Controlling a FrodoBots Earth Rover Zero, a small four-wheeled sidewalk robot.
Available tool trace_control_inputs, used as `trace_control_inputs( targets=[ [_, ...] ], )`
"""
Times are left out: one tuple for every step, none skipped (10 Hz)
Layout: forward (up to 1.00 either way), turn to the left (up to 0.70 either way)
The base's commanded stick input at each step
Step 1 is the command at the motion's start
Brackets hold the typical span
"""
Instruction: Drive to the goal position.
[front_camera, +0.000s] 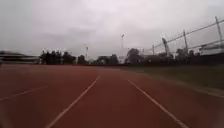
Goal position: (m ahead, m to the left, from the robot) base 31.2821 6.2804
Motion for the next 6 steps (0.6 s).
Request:
trace_control_inputs(
  targets=[
    [0.70, 0.00],
    [0.70, 0.00],
    [0.70, 0.00],
    [0.70, 0.00],
    [0.70, 0.00],
    [0.70, 0.00]
  ],
)
